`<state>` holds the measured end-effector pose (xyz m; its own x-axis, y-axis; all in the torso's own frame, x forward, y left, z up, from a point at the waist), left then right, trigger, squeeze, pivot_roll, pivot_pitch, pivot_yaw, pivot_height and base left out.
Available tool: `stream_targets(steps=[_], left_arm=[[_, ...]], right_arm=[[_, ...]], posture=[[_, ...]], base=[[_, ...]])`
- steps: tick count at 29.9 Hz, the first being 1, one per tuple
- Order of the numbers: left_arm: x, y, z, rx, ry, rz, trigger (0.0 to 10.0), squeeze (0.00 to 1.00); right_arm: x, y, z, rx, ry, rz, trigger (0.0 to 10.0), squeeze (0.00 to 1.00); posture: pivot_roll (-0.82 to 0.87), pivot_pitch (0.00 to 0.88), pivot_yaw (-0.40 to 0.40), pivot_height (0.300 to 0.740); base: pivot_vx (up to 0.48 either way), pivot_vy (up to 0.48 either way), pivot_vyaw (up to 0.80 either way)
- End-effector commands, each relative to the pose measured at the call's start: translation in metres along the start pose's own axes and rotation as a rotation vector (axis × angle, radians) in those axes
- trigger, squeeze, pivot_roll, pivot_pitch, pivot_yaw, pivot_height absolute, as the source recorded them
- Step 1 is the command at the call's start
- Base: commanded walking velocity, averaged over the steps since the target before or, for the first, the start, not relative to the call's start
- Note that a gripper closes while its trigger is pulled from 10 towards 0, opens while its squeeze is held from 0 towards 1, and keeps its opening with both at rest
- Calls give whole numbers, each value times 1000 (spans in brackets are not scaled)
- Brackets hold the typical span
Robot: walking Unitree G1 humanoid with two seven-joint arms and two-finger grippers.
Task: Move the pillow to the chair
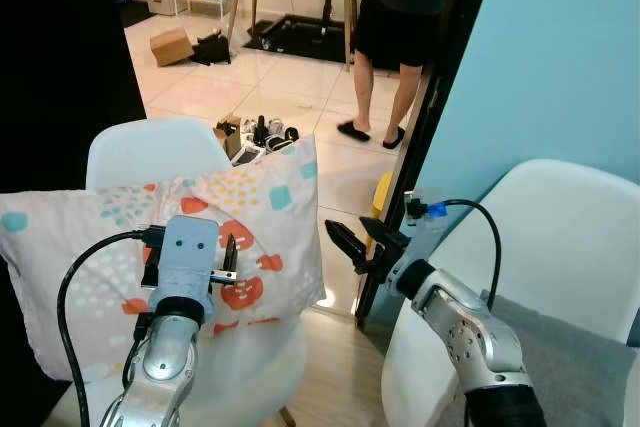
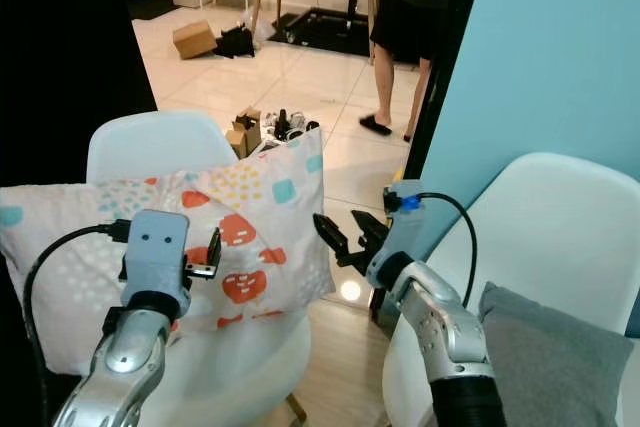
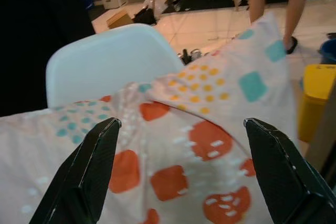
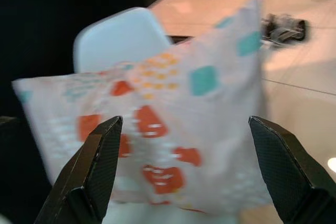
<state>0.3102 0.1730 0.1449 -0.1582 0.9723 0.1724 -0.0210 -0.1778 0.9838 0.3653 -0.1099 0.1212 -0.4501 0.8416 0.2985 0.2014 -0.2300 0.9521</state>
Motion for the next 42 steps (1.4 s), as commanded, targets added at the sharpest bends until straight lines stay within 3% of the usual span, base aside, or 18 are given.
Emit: stream_targets(steps=[1, 12, 20, 37, 42], left_arm=[[11, -7, 3, 21, 25, 6, 10000, 0], [32, -22, 7, 71, 72, 30, 10000, 0], [33, -26, 6, 85, 73, 23, 10000, 0], [31, -22, 9, 71, 73, 5, 10000, 0], [30, -18, 10, 59, 70, -4, 10000, 0]], right_arm=[[-19, -4, -4, 10, -88, -7, 10000, 0], [-33, -3, -2, -3, -162, -4, 10000, 0], [-40, -6, 0, -1, -195, -4, 10000, 0], [-40, -6, 3, -6, -194, -3, 10000, 0], [-40, -6, 3, -1, -192, -18, 10000, 0]], posture=[[0, 0, -85, 734], [-4, 0, -82, 740], [0, 0, -85, 740], [-2, 0, -85, 740], [-4, 0, -86, 740]], base=[[0, 0, 0], [-36, 0, 0], [-460, 0, 0], [-480, 0, 0], [-480, 0, -756]])
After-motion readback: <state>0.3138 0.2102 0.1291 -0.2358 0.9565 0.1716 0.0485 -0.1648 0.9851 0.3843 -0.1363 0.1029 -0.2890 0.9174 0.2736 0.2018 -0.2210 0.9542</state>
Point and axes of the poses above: a point about 5 cm out from each wrist's last joint towards the gripper, its own z axis pointing out of the wrist towards the gripper, its own y axis along the axis of the wrist's last joint, x = y × z, the point moved 6 cm from there along z, pointing out of the wrist towards the gripper, and after that the axes turned 3 degrees about -z, right-handed, at the moved point
